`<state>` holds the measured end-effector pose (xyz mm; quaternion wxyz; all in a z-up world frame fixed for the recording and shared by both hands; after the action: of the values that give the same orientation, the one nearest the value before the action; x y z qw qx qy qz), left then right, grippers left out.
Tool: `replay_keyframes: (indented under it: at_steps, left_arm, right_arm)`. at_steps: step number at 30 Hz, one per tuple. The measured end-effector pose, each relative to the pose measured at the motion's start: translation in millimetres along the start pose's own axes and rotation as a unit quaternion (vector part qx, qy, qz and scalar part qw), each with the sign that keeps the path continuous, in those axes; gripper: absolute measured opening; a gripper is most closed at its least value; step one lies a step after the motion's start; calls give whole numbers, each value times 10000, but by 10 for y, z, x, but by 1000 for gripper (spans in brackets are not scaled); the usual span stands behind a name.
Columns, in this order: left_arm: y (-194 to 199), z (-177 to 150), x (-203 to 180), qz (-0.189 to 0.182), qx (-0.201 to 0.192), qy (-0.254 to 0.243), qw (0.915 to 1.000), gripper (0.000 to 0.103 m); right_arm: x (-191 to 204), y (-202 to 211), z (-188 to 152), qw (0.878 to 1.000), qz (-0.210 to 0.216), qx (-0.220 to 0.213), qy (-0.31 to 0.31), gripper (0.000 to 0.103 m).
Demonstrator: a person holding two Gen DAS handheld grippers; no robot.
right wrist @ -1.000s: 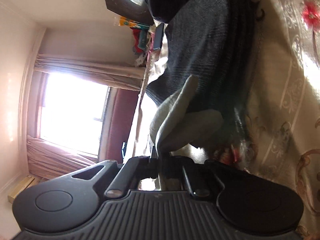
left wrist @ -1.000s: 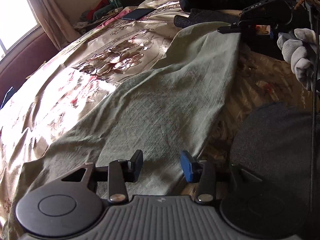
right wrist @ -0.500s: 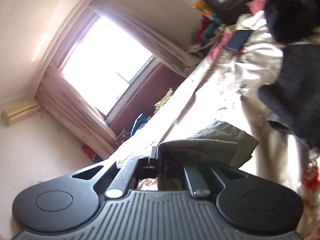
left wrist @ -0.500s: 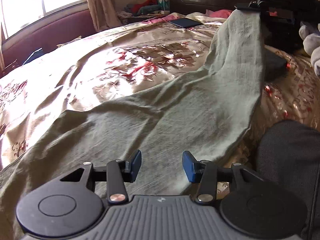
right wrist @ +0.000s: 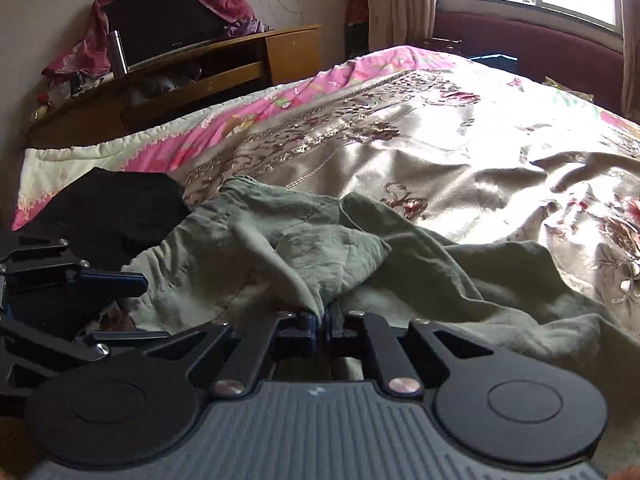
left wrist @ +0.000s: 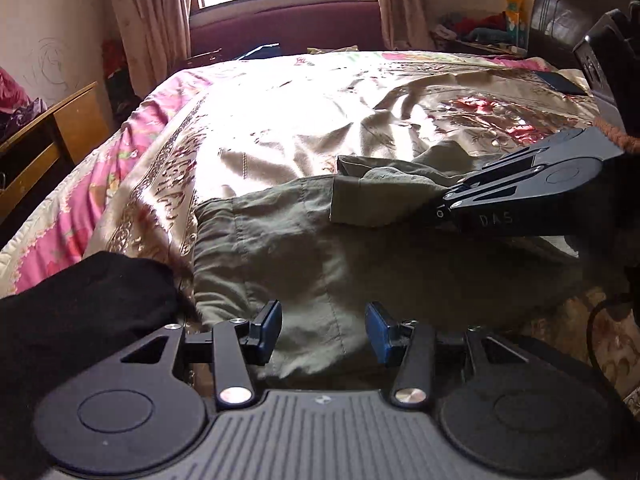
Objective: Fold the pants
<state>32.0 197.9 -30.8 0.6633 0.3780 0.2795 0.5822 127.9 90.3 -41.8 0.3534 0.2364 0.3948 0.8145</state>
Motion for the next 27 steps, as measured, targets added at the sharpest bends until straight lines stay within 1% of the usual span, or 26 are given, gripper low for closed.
replay_keyframes:
  at_steps: [2,4,5,8,10,11,14,16,18,20,21,22,23,25,27]
  left_arm:
    - [-38,-114,62,-103,37,186,9998,60]
    - [-79,-177,63,-260,15,300,9992,60]
    - [-105,-189,62,-336,4,347,9988,60]
    - [-127,-208,61,-504,-56,427,9978,60]
    - [-143,-202,76,-546,-101,455,9974,60]
    - [-134,-201,93,-563,-129,479,9972,60]
    - [-119,-241,141,-588,-165,547,9966,60]
    - [-105,-295,171,-569,-162,591,9965,60]
    - [-92,-350,203,-537,-157,648,9963,60]
    - [-87,-403,234,-542,-145,731,9957,60]
    - [-85,-422,243,-558,-140,768,9954,60]
    - [-83,-441,253,-581,-140,806,9950,60]
    - [-78,-454,257,-586,-156,825,9947,60]
    - [-49,-449,268,-585,-236,854,9943,60]
    - [-23,-425,286,-620,-337,881,9936,60]
  right_arm:
    - [-12,-87,-32,9998,-161,118,84,6]
    - [-17,-91,-59,9995,-227,166,141,7]
    - [-29,-68,-52,9994,-254,194,156,10]
    - [17,-2,-7,9986,-367,272,266,10]
    - [64,-17,44,9983,-405,234,359,12]
    - [95,-42,80,9980,-433,203,423,15]
    - [211,-157,151,9969,-416,216,638,20]
    - [290,-214,160,9955,-449,224,802,20]
    - [372,-259,153,9921,-641,212,1056,19]
    - [392,-276,161,9902,-812,169,1121,17]
    - [387,-279,175,9908,-813,163,1070,16]
    - [374,-280,194,9920,-780,164,981,7]
    - [356,-258,220,9938,-710,149,847,5]
    - [291,-154,313,9976,-514,41,453,4]
    - [207,-3,448,9987,-461,-164,142,4]
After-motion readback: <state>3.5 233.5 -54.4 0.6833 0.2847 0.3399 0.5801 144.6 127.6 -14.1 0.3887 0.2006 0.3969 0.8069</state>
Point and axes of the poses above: each gripper's, at about its wrist camera, not at the fingertips, and y roughly against the way its jaws point, x to its left, z to its top, the point moved 8 cm from there along -y, roughly the way its jaws point, and after that the axes turned 12 degrees about x, right-handed, at the moved point
